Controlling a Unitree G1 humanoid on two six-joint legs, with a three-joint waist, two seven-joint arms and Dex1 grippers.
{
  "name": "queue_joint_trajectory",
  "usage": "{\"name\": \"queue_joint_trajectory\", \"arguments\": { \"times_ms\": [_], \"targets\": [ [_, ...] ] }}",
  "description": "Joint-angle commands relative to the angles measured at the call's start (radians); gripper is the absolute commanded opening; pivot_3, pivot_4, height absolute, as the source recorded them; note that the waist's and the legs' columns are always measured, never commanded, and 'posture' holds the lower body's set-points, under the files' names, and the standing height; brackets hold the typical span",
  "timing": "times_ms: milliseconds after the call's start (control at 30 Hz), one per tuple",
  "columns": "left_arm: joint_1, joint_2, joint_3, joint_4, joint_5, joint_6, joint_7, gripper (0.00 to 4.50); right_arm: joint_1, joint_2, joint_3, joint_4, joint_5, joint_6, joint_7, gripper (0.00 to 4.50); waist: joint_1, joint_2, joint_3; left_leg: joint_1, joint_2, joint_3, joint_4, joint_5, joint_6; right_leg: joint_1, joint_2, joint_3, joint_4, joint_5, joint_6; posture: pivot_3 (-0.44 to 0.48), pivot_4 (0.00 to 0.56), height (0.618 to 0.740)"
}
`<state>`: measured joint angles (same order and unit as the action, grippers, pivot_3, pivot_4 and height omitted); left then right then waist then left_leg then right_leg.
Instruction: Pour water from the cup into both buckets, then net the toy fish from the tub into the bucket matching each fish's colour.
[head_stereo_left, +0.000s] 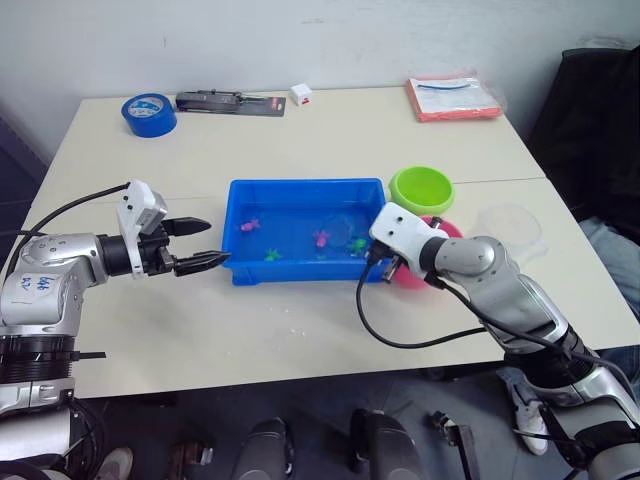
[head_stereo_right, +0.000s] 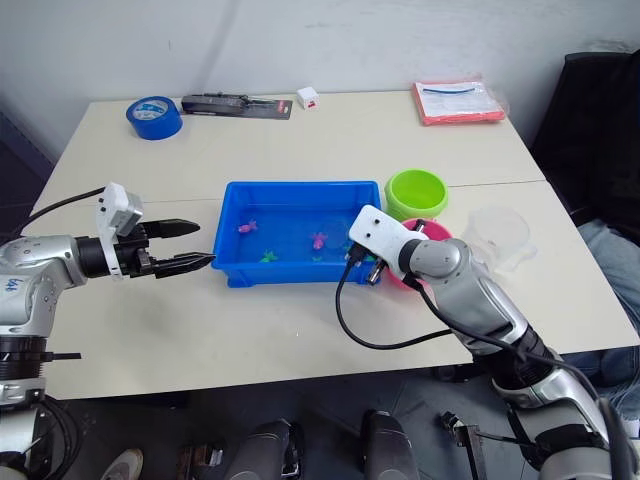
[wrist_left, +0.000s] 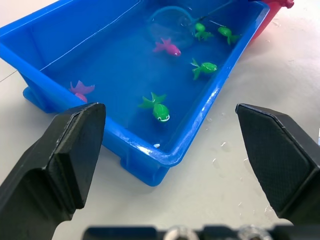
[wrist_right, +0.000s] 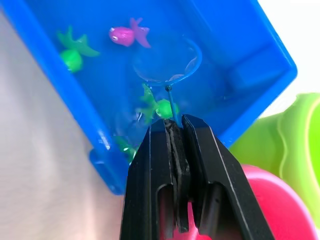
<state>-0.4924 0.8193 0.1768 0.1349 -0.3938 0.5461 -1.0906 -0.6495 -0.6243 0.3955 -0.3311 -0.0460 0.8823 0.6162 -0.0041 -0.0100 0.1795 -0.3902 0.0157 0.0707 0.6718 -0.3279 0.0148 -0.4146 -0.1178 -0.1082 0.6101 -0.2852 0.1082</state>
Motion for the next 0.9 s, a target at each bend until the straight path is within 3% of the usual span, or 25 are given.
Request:
{"name": "queue_joint_trajectory", "arguments": {
  "times_ms": [33, 233, 467, 900],
  "targets": [
    [0.006, 0.014, 0.02, -0.033, -0.024, 0.004, 0.002, 4.48, 0.004, 0.015, -0.029, -0.058, 0.026, 0.029, 0.02, 0.78, 0.0, 0.0, 0.0, 0.0, 0.0, 0.0, 0.0, 0.0, 0.0, 0.0, 0.0, 0.0, 0.0, 0.0, 0.0, 0.0, 0.15, 0.737],
    [0.008, 0.015, 0.02, -0.036, -0.031, 0.007, 0.006, 4.48, 0.022, 0.092, -0.077, -0.085, 0.098, 0.122, 0.016, 0.78, 0.0, 0.0, 0.0, 0.0, 0.0, 0.0, 0.001, 0.0, 0.0, 0.0, 0.0, 0.0, 0.001, 0.0, 0.0, 0.0, 0.15, 0.737],
    [0.011, 0.017, 0.021, -0.04, -0.036, 0.009, 0.01, 4.48, 0.022, 0.231, -0.233, -0.061, 0.169, 0.17, -0.065, 0.78, 0.0, 0.0, 0.0, 0.0, 0.0, 0.0, 0.002, 0.0, 0.0, 0.0, 0.0, 0.0, 0.002, 0.0, 0.0, 0.0, 0.15, 0.737],
    [-0.023, 0.013, 0.0, -0.011, -0.029, -0.003, -0.003, 4.48, 0.016, 0.235, -0.376, -0.111, 0.301, 0.225, -0.084, 0.78, 0.0, 0.0, 0.0, 0.0, 0.0, 0.0, 0.002, 0.0, 0.0, 0.0, 0.0, 0.001, 0.002, 0.0, 0.0, 0.0, 0.15, 0.737]
  ]
}}
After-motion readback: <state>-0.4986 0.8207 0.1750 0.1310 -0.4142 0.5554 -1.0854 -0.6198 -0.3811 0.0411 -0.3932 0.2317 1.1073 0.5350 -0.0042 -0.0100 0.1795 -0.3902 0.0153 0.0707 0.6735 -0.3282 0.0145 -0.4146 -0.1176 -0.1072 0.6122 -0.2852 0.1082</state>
